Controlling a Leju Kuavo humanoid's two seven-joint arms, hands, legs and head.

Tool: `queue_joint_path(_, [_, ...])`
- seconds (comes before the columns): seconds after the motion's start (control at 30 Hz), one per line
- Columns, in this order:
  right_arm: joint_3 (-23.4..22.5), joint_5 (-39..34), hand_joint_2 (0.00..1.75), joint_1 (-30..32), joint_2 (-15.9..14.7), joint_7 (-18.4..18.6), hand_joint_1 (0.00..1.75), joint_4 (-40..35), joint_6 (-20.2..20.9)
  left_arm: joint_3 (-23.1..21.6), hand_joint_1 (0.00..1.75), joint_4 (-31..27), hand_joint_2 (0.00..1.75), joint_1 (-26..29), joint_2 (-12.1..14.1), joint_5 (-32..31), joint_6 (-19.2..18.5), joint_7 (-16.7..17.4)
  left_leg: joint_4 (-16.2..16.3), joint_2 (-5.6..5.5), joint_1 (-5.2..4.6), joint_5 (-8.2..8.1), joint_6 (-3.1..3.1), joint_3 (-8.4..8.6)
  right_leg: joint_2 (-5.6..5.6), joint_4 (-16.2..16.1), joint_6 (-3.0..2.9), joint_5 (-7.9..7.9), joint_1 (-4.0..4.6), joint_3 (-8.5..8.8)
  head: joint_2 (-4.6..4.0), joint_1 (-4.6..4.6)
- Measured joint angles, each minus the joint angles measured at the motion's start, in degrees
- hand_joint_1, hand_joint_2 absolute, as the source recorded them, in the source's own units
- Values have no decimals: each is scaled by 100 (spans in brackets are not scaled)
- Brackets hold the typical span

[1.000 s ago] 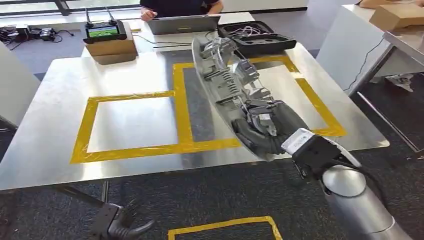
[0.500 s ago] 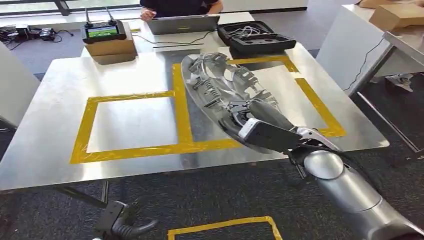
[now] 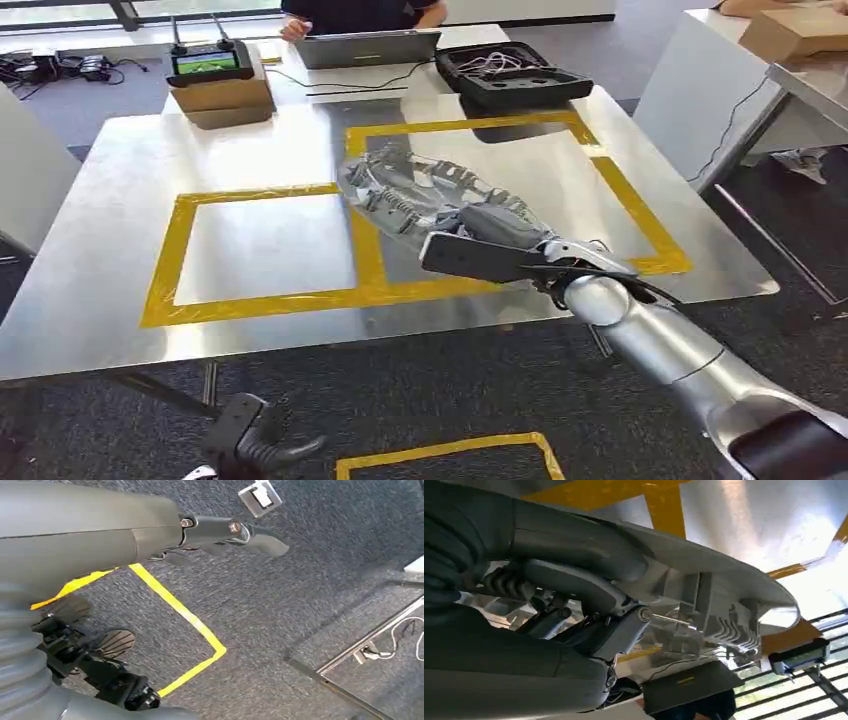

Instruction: Take the parts from the cabinet and place them on the table.

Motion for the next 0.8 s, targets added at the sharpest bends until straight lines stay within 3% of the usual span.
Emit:
queue_joint_path(0.37, [684,387,175,-656,293,59,175,1330,-109,-2,0,13,175,-6,-39,61,-2,0,0,0,1,1,0,1,0,0,0,0,0,0,-2,0])
queue_joint_path(0.8, [1068,625,175,-1042,726,194,175,2797,-653,-4,0,17,175,-4,-50,79,13,85,1,0,1,2,2,3,1,0,0,0,1,1,0,0])
